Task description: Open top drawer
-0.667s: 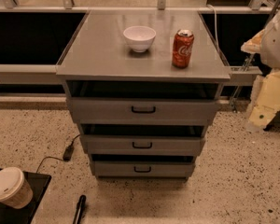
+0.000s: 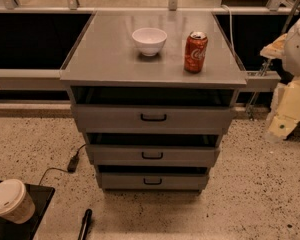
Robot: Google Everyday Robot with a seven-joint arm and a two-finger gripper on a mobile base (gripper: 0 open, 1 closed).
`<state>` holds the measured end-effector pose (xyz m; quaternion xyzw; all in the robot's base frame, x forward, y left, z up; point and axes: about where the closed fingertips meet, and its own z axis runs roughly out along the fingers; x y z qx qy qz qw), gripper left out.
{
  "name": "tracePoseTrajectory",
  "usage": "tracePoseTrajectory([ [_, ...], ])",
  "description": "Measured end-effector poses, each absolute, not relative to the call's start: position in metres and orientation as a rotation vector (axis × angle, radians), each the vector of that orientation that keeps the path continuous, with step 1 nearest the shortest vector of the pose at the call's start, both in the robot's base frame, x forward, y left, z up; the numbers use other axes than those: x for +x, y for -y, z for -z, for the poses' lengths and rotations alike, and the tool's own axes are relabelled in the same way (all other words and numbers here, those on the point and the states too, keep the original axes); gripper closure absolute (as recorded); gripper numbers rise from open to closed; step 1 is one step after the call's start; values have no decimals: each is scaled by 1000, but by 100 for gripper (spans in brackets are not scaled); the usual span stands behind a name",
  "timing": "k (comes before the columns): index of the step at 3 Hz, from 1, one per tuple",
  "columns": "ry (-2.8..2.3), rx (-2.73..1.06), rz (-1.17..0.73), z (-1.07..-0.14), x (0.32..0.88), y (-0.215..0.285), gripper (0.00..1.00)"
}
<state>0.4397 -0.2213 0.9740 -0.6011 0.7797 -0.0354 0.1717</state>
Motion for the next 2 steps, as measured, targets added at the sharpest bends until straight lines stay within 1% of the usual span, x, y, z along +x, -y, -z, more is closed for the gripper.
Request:
tracePoseTrajectory([
  [1, -2175, -1658, 44, -945, 442, 244, 0],
  [2, -2149, -1566, -104, -882, 451, 277, 0],
])
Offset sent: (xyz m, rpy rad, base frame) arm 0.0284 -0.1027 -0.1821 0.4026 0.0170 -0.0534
